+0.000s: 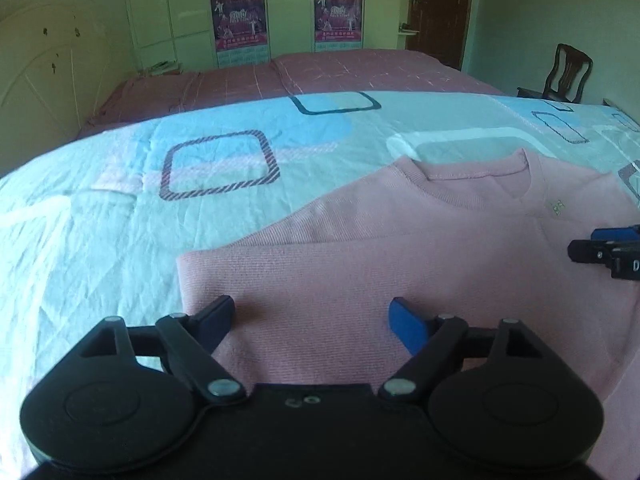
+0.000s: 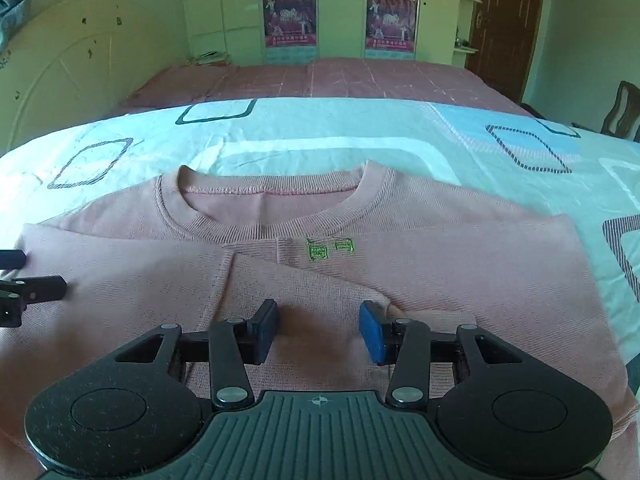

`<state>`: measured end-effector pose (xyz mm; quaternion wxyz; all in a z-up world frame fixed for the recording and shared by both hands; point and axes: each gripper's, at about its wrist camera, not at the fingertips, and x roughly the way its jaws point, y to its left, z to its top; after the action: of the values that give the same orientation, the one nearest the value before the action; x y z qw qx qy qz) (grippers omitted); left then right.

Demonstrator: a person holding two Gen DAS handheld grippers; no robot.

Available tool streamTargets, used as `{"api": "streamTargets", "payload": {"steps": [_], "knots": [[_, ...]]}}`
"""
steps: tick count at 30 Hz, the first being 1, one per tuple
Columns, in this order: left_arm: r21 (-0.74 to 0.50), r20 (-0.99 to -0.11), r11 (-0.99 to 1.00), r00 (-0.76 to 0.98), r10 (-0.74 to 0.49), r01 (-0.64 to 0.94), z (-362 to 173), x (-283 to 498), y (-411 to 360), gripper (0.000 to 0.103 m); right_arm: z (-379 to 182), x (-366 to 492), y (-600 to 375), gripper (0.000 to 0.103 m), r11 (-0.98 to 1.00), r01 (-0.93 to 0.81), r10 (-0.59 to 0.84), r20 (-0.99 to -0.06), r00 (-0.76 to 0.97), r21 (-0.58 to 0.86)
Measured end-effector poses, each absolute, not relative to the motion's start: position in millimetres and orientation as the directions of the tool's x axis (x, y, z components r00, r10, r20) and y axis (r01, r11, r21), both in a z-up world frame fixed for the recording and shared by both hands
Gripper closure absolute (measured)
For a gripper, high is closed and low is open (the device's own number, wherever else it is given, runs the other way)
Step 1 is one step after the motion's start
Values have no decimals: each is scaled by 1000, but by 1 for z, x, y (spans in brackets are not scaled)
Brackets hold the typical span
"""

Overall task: Fold small clothes
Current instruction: 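Move the left tool toward the unfolded side of the sweatshirt, then grasp the sweatshirt side edge with the left tool while the right tool grasps the hem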

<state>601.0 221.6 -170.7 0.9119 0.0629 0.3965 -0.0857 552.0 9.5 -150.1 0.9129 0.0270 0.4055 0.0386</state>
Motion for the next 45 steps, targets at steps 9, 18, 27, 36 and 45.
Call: {"api": "streamTargets", "payload": {"steps": [9, 18, 27, 36, 45], "knots": [[-99, -708, 987, 689, -158, 125, -173, 471, 266, 27, -119, 422, -79, 58, 989, 23, 85, -684, 725, 146], [-146, -736, 978, 645, -206, 146, -162, 376, 282, 44, -113, 341, -156, 58, 954, 185, 52, -742, 668, 234], [-437, -724, 897, 618, -307, -66, -165, 291, 275, 56, -117, 265, -216, 58, 937, 157, 125, -722, 681, 311], [-492, -713, 859, 632, -303, -143, -169, 222, 262, 57, -150, 187, -270, 58, 799, 158, 375, -687, 622, 580], [-588, -688, 789, 624, -372, -178, -176, 205, 264, 63, -157, 174, -278, 59, 644, 137, 543, -576, 611, 753]]}}
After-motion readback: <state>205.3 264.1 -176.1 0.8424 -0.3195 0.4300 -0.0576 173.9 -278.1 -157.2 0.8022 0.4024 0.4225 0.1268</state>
